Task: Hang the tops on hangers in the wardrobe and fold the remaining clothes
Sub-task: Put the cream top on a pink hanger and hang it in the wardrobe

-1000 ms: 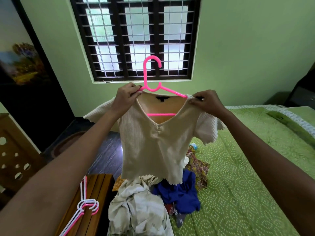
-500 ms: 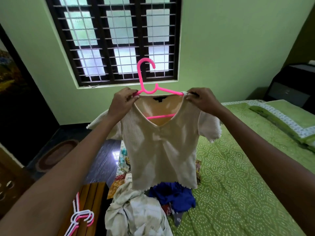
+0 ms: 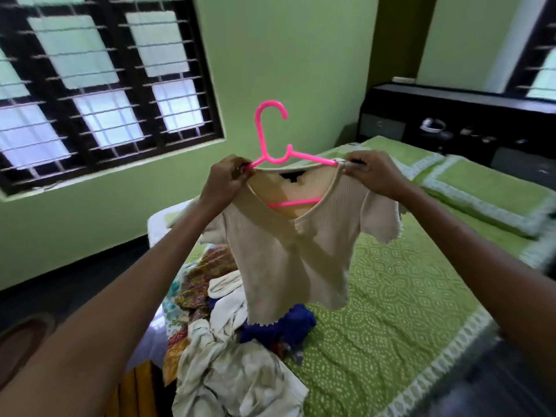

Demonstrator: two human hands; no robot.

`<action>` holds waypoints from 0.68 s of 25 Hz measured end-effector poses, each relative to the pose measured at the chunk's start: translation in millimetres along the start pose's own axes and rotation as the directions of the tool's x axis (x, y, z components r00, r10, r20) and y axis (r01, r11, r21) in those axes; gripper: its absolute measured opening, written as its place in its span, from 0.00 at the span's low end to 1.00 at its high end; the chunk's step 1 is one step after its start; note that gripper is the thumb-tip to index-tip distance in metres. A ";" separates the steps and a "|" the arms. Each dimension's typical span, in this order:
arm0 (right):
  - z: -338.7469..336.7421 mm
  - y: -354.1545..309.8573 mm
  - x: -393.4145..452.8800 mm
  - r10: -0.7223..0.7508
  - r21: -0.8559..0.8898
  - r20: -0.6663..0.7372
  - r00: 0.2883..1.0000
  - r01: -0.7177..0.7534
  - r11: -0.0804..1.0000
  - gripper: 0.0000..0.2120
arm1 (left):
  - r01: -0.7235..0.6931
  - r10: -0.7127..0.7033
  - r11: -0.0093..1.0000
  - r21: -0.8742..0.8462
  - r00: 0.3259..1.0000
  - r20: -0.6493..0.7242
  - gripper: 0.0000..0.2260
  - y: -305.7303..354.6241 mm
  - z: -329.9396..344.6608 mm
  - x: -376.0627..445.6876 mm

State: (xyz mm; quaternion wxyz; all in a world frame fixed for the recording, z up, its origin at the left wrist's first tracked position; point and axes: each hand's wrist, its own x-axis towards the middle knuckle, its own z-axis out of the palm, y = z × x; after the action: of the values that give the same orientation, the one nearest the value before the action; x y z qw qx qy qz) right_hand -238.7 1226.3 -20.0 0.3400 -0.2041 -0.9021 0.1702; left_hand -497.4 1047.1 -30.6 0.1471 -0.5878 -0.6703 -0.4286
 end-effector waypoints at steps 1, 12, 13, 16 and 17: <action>-14.6 6.7 -11.6 0.031 -0.031 -0.011 0.999 -0.032 0.999 0.04 | -0.020 0.020 0.999 -0.035 1.000 0.019 0.08 10.8 14.0 6.2; -189.6 123.1 -130.3 0.236 -0.217 -0.238 0.942 -0.289 0.932 0.05 | -0.164 0.208 0.937 -0.308 0.972 0.113 0.07 174.8 205.3 72.8; -206.6 136.8 -141.4 0.256 -0.222 -0.247 0.934 -0.312 0.924 0.05 | -0.168 0.214 0.925 -0.341 0.971 0.102 0.07 194.2 225.8 79.0; -256.5 177.5 -174.7 0.320 -0.241 -0.287 0.903 -0.391 0.888 0.06 | -0.190 0.252 0.888 -0.418 0.963 0.099 0.07 249.0 289.4 96.3; -272.2 191.4 -185.1 0.342 -0.246 -0.299 0.891 -0.418 0.875 0.06 | -0.204 0.271 0.878 -0.434 0.958 0.096 0.07 265.5 311.0 101.8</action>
State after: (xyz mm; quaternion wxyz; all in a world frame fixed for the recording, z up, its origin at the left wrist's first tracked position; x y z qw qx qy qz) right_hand 122.4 1346.9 -12.4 0.3731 -0.4477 -0.8098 0.0670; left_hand -186.4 1331.4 -35.9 0.0169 -0.7147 -0.4945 -0.4944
